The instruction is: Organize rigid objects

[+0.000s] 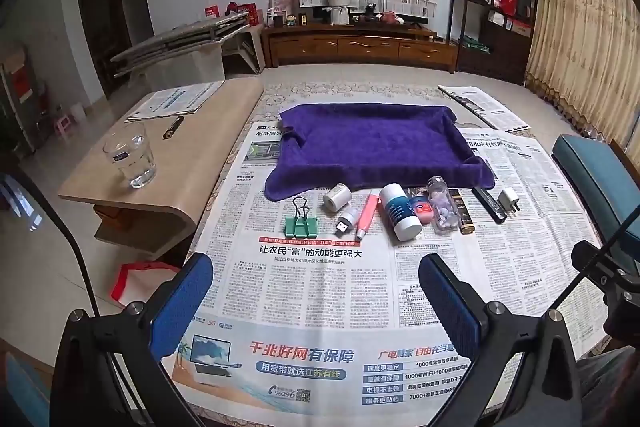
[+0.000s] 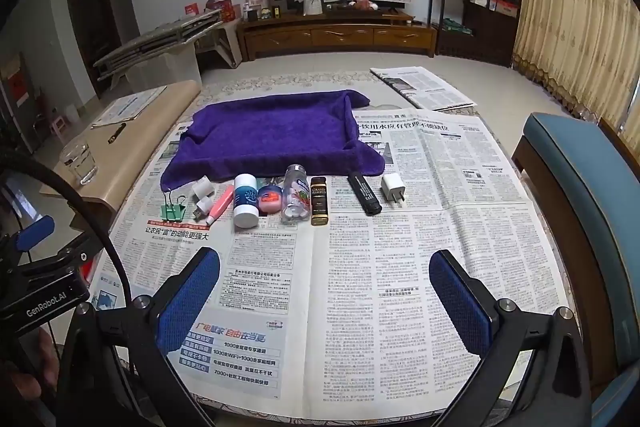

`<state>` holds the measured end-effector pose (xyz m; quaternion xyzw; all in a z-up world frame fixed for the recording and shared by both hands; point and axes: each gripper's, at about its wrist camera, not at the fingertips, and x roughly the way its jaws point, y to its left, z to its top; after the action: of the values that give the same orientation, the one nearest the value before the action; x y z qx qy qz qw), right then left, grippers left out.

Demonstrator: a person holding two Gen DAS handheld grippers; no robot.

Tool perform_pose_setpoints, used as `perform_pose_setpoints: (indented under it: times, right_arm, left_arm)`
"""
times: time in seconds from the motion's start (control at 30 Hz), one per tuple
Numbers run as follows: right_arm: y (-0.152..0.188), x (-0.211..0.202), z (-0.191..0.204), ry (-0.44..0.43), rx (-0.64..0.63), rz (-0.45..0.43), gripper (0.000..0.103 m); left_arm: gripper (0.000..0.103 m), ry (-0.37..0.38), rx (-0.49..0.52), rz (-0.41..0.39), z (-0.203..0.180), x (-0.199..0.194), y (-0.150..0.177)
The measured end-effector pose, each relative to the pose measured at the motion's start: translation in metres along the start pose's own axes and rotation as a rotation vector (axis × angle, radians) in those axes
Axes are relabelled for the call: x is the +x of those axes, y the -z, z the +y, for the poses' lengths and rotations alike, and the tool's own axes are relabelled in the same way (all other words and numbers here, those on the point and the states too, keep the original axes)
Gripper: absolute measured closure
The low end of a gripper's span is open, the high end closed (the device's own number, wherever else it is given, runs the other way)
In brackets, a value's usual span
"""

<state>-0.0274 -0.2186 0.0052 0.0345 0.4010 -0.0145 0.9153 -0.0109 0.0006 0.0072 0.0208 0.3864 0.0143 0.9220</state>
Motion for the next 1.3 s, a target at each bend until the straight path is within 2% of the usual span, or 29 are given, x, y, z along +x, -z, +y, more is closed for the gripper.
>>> perform_pose_setpoints:
  times: [1.3]
  right_arm:
    - [0.0002,0.0017,0.0014,0.008,0.006,0.006,0.0]
  left_arm:
    - [0.0,-0.01,-0.014,0.007,0.005,0.0023,0.0028]
